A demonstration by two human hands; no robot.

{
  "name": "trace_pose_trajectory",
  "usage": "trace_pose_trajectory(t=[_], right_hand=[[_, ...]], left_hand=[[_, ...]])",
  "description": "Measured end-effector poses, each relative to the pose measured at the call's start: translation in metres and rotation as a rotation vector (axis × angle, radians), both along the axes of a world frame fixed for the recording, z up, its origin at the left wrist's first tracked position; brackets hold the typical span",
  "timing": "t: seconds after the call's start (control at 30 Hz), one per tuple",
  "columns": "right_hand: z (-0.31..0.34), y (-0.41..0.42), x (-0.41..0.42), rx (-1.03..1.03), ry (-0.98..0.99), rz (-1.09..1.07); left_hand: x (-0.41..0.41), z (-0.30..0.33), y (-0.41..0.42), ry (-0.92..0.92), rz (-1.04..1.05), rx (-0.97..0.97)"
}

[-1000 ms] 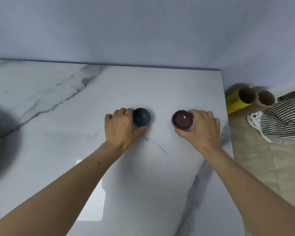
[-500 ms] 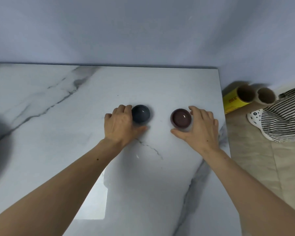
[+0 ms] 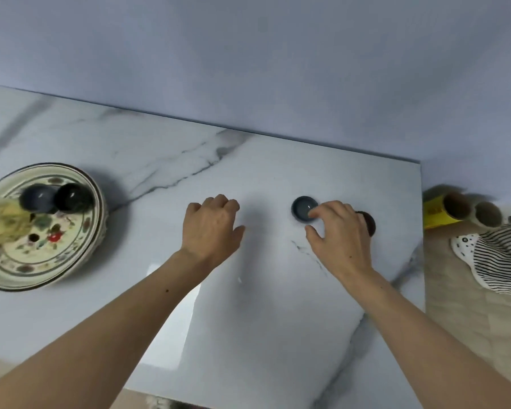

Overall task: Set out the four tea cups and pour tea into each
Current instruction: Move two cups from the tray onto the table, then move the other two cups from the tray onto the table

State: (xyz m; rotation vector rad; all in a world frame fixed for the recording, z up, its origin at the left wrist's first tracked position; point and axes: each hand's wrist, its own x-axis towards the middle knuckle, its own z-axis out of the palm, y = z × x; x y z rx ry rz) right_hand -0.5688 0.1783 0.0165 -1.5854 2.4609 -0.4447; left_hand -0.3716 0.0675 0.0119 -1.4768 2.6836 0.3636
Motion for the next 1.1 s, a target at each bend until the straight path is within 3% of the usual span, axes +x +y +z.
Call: trace_pose_trajectory(t=[0.57, 0.87, 1.1], right_hand=[[0.048, -0.114, 0.242, -0.040, -0.068, 0.097], [0.036, -0.165, 0.312, -0.011, -0.068, 0.175], [0.017, -0.189, 0.347, 0.031, -0.092, 0.120]], left_hand=[[0.257, 0.065, -0.100, -0.066, 0.042, -0.052], [0.312, 0.062, -0.156, -0.082, 0.061, -0.043], [0.326, 0.052, -0.203, -0.137, -0.078, 0.026]])
